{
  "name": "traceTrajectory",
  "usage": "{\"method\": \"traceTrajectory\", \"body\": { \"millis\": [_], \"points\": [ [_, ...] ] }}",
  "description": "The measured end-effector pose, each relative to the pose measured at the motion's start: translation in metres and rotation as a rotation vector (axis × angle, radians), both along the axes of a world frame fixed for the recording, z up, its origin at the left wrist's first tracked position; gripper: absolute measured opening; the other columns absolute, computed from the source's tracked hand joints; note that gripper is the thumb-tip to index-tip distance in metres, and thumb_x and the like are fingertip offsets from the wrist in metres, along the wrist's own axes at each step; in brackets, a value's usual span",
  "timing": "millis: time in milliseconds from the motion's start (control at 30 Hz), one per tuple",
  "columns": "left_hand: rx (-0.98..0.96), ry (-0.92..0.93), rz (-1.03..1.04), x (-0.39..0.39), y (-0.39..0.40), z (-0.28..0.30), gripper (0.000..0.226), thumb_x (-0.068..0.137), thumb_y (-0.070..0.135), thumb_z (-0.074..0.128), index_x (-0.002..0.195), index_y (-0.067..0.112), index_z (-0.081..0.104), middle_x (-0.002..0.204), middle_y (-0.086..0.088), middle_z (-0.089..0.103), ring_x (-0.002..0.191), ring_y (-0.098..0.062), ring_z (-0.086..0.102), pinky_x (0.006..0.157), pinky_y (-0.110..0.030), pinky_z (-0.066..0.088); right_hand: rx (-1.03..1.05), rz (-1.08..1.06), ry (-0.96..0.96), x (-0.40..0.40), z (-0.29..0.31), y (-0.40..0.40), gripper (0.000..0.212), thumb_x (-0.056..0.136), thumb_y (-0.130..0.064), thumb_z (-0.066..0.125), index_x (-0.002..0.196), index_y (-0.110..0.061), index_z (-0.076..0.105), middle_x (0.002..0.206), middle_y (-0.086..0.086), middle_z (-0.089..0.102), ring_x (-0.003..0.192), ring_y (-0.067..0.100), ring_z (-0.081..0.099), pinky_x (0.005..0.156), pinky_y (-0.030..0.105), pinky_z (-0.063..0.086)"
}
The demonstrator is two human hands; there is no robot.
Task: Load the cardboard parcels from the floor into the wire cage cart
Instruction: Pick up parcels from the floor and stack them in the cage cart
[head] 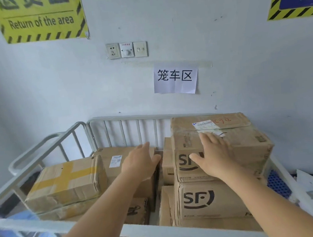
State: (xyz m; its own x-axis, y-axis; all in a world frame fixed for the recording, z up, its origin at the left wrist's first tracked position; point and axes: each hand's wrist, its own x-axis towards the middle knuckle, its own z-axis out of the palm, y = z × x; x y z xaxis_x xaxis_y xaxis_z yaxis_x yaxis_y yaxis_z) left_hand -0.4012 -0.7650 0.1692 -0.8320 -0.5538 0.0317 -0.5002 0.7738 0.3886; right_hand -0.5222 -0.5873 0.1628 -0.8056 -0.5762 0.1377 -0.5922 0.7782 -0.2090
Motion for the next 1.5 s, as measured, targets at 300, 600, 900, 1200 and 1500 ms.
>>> {"method": "traceTrajectory", "body": {
  "millis": [300,600,900,1200,1500],
  "points": [
    [-0.077,-0.051,0.225,0.216,-0.057,-0.029,0.053,0.095,0.040,0.050,0.143,0.020,0.039,0.141,-0.003,0.049,0.121,-0.024,0.053,0.098,-0.040,0.047,0.035,0.349,-0.029,0.184,-0.024,-0.098,0.078,0.097,-0.056,0.042,0.156,-0.018,0.011,0.163,0.000,0.012,0.150,0.021,0.010,0.122,0.040,0.011],
    [-0.036,-0.144,0.543,0.453,-0.082,-0.076,0.051,0.095,0.044,0.048,0.140,0.021,0.039,0.139,-0.002,0.050,0.125,-0.024,0.049,0.100,-0.036,0.040,0.134,0.682,-0.192,0.378,-0.073,-0.183,0.075,0.098,-0.051,0.044,0.157,-0.018,0.011,0.163,-0.001,0.012,0.150,0.020,0.009,0.122,0.040,0.010],
    [0.092,-0.231,0.900,0.614,-0.087,-0.138,0.061,0.097,0.045,0.044,0.149,0.019,0.026,0.144,-0.003,0.044,0.129,-0.025,0.044,0.104,-0.036,0.035,0.268,0.963,-0.230,0.526,-0.137,-0.255,0.076,0.095,-0.052,0.047,0.155,-0.017,0.016,0.161,0.001,0.020,0.148,0.020,0.016,0.119,0.036,0.015],
    [0.215,-0.331,1.166,0.717,-0.142,-0.195,0.055,0.096,0.041,0.046,0.144,0.018,0.033,0.145,-0.003,0.045,0.131,-0.025,0.043,0.108,-0.038,0.034,0.408,1.217,-0.255,0.623,-0.202,-0.361,0.076,0.096,-0.051,0.047,0.155,-0.015,0.014,0.162,0.001,0.017,0.149,0.021,0.013,0.121,0.036,0.014],
    [0.363,-0.396,1.406,0.798,-0.198,-0.248,0.059,0.097,0.043,0.046,0.148,0.019,0.029,0.142,0.000,0.046,0.128,-0.021,0.045,0.104,-0.035,0.036,0.563,1.400,-0.253,0.699,-0.260,-0.467,0.071,0.098,-0.049,0.046,0.154,-0.016,0.017,0.160,-0.001,0.022,0.148,0.019,0.017,0.118,0.034,0.015]
  ]
}}
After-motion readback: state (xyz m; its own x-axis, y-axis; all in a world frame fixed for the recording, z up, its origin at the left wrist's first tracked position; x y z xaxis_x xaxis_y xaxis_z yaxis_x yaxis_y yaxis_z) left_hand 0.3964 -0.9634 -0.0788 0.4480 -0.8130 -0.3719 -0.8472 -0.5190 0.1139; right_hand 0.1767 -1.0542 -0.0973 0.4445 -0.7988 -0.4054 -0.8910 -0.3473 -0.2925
